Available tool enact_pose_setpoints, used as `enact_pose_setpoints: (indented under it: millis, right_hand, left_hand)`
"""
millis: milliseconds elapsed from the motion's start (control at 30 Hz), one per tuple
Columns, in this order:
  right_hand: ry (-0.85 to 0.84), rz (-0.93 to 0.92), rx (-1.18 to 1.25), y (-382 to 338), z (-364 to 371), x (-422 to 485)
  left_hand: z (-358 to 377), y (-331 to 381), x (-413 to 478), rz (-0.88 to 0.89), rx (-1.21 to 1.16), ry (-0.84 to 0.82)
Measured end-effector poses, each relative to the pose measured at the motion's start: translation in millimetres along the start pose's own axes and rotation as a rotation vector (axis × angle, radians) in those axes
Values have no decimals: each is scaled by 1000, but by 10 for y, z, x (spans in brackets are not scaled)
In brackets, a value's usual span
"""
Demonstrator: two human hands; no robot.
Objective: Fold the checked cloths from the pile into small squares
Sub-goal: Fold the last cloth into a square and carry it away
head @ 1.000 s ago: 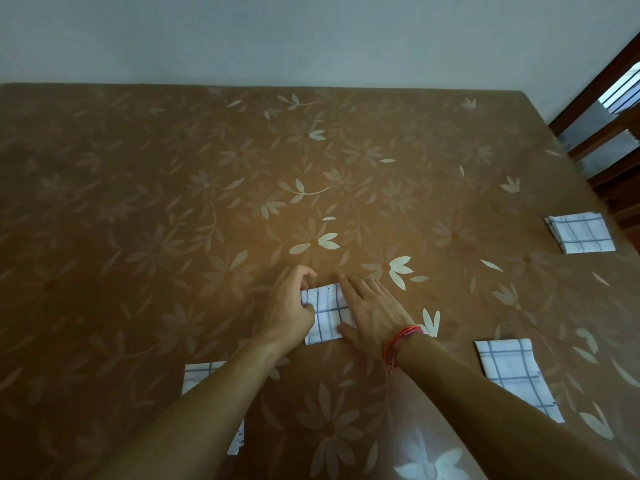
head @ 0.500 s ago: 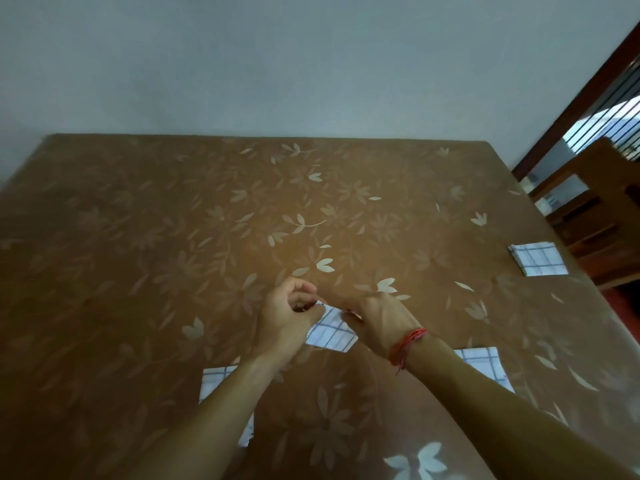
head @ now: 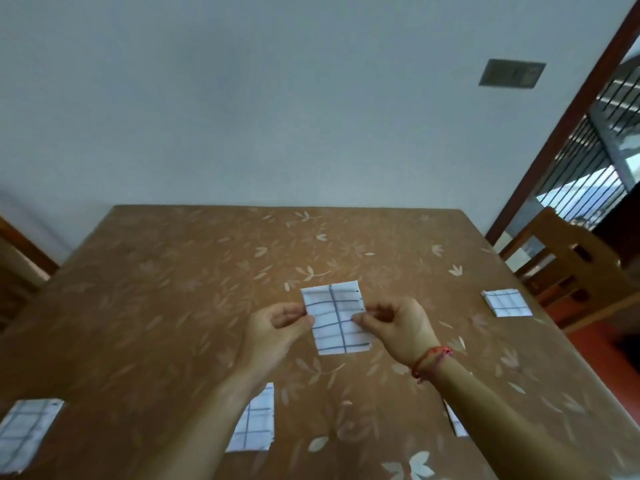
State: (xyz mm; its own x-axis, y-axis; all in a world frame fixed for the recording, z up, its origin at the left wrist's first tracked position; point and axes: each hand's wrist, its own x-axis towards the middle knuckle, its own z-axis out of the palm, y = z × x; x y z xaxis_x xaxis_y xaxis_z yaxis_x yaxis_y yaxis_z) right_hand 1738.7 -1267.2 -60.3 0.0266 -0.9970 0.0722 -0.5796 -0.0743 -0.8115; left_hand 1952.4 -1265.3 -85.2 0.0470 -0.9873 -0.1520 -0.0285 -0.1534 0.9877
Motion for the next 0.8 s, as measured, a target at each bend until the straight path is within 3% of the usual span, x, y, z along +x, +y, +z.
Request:
enact_pose_setpoints:
  millis: [167,467,600,800]
  right_hand:
    - [-4,58,169,-258,37,-230]
    - [-178,44,354,-560,241,-410]
    - [-181,28,370,-696,291,-403]
    - [-301,-41,399,-997,623,-381]
  left_hand:
    - [-153,180,-273,64,8,30]
    - [-437,322,-620,83,24,115]
    - [-548,337,-696,87,13,125]
    - [-953,406,-1022,128,38,267]
